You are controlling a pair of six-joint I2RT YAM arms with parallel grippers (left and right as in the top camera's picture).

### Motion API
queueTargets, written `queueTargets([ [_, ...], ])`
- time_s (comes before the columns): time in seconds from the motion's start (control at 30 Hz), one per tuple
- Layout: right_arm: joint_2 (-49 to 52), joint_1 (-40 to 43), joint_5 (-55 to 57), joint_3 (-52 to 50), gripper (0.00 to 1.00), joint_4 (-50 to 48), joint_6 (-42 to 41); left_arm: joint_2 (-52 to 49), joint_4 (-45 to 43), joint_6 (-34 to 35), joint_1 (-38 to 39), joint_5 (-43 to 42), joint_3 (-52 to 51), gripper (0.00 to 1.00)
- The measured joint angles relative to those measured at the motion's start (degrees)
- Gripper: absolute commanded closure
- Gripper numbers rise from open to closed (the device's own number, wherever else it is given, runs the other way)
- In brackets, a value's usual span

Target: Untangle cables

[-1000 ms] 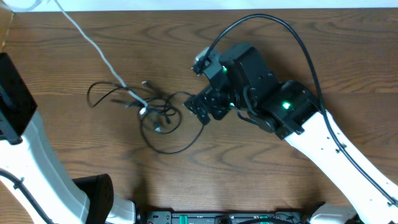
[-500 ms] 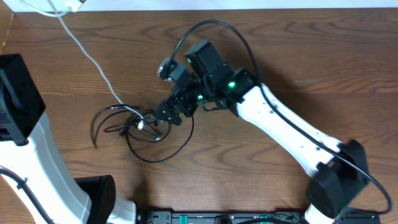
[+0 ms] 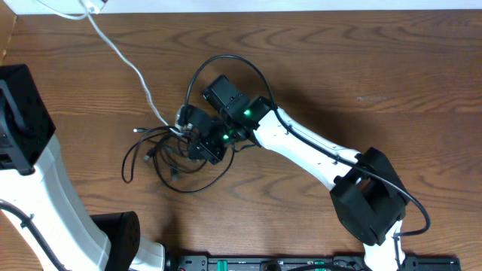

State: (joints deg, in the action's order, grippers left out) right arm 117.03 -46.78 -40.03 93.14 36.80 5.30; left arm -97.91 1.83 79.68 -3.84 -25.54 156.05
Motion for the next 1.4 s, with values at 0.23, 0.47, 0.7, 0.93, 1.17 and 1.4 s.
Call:
queueTargets([
  [0.23,-0.02,0.87,11.17,0.0,0.99,11.47,-1.55,0.02,5.64,-2.43,0.0,0.0,0.07,0.92],
  [0.47,-5.42,5.51,23.15,-0.04,0.99,20.35,-3.48,0.02,10.47,-8.44,0.0,0.24,0.07,0.92],
  [0.7,-10.86,11.41,32.24,-0.04,0.99,24.81,-6.01,0.02,13.68,-11.63,0.0,0.46,0.07,0.92],
  [0.93,-11.67,11.93,37.59,-0.04,0.99,26.67,-9.11,-0.26,15.15,-12.46,0.0,0.46,0.07,0.92],
  [1.17,-15.98,12.9,44.24,-0.04,0.99,27.87,-15.32,-2.14,17.55,-13.09,0.0,0.42,0.07,0.92],
  [1.4,-19.85,14.99,42.69,-0.04,0.13,27.47,-16.15,-3.74,21.92,-16.17,0.0,0.42,0.04,0.92],
])
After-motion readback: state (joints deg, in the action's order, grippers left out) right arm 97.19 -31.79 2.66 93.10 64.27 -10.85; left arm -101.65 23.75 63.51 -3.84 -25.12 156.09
